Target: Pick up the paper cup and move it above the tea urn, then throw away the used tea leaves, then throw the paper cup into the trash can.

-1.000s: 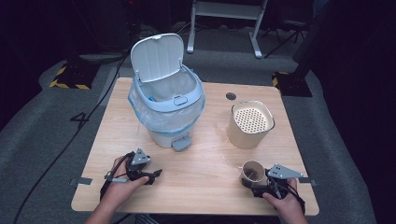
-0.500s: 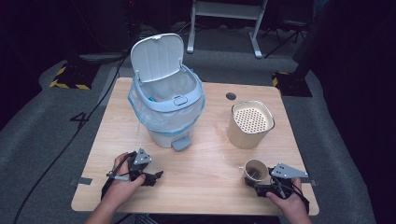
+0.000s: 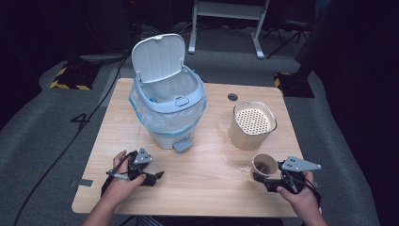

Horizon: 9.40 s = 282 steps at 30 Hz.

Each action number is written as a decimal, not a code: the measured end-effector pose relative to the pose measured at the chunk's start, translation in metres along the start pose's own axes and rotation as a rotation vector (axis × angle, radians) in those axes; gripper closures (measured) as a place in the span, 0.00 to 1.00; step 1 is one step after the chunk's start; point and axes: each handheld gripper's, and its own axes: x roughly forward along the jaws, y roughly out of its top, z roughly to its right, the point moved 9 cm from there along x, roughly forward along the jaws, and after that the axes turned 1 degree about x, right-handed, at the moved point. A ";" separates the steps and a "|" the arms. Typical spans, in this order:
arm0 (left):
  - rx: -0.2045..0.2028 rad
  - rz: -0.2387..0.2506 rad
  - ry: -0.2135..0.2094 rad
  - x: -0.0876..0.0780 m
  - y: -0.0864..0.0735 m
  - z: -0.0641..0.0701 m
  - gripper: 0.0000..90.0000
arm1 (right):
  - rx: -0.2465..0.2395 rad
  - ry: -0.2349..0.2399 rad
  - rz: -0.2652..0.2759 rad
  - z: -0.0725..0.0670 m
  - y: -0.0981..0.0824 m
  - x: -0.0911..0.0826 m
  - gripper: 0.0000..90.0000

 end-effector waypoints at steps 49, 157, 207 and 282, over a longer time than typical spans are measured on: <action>-0.006 -0.004 0.015 0.000 0.000 -0.001 0.15 | 0.035 -0.085 0.074 0.061 0.134 -0.011 0.32; -0.011 -0.003 0.016 0.000 0.000 -0.001 0.15 | -1.959 -1.127 -0.780 0.124 0.182 0.033 0.36; -0.010 -0.006 0.012 0.002 0.001 -0.001 0.14 | 0.022 -0.153 0.024 0.105 0.178 0.020 0.34; 0.014 -0.007 -0.002 0.003 0.002 -0.002 0.13 | -0.117 0.119 0.039 -0.059 0.335 0.188 0.32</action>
